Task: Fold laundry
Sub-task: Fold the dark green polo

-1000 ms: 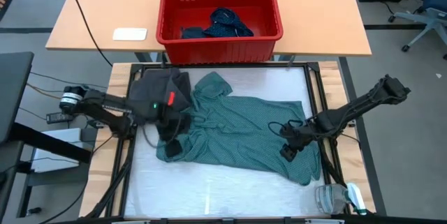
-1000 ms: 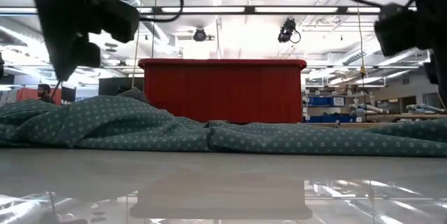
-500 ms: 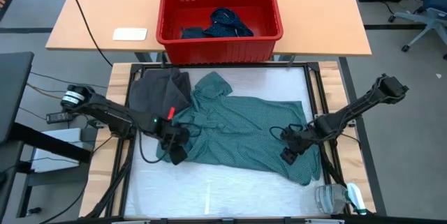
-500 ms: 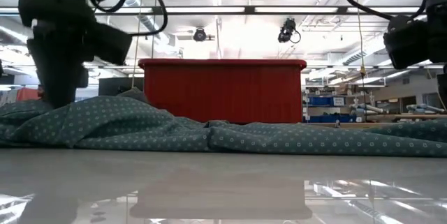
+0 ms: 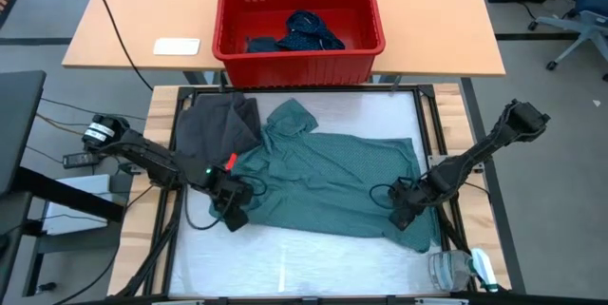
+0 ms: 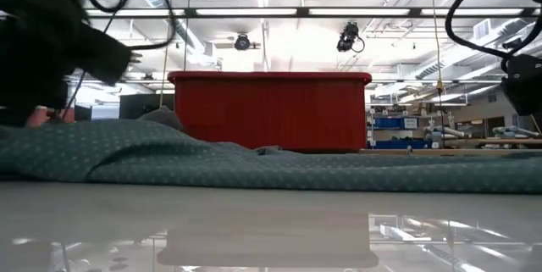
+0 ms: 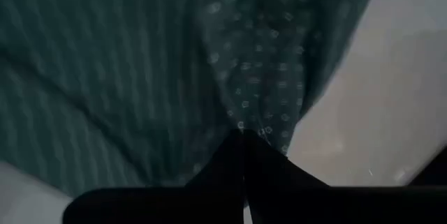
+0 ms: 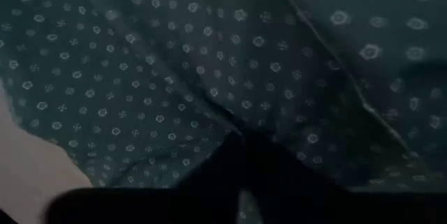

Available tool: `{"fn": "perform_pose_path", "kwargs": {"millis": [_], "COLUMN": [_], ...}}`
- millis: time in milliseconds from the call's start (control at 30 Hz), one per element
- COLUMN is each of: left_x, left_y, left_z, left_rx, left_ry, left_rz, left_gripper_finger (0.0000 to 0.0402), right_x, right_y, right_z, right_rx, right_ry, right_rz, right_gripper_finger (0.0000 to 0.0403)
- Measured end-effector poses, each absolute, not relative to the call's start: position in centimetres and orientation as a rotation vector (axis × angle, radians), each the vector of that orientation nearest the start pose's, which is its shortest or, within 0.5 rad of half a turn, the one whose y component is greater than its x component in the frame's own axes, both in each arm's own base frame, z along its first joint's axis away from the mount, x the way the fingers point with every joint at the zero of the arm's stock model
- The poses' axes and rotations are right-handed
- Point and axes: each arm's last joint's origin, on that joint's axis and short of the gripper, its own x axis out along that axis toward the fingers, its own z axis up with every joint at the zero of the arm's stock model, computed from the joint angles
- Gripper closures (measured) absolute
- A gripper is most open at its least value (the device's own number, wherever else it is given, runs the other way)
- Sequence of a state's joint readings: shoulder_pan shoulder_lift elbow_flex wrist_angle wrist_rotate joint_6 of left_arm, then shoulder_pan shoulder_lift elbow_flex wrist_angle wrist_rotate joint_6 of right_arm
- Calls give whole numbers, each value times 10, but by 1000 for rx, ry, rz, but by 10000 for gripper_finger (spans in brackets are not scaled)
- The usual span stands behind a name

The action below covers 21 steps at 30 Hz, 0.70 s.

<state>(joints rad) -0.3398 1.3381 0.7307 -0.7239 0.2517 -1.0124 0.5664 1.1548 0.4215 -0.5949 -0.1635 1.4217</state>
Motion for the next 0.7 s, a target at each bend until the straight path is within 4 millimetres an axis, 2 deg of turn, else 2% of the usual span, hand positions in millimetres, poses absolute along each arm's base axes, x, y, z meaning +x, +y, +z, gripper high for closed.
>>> {"fn": "perform_pose_path", "kwargs": {"millis": [67, 233, 433, 567, 700], "left_x": [197, 181, 162, 158, 159], "left_y": [-87, -112, -139, -155, -164], "left_z": [178, 183, 184, 187, 190], "left_rx": [-807, -867, -946, -1034, -1115], "left_ry": [1500, 1545, 1594, 1579, 1564], "left_rz": [230, 263, 350, 332, 292], "left_gripper_finger": [399, 400, 401, 401, 401], "right_x": [132, 131, 127, 128, 133], "right_y": [91, 95, 107, 117, 125], "right_z": [133, 135, 137, 140, 152], "right_rx": [879, 878, 896, 928, 972], "right_ry": [1462, 1470, 1530, 1540, 1466], "right_rz": [-406, -388, -266, -136, -14], "right_gripper_finger": [393, 367, 371, 371, 351]}}
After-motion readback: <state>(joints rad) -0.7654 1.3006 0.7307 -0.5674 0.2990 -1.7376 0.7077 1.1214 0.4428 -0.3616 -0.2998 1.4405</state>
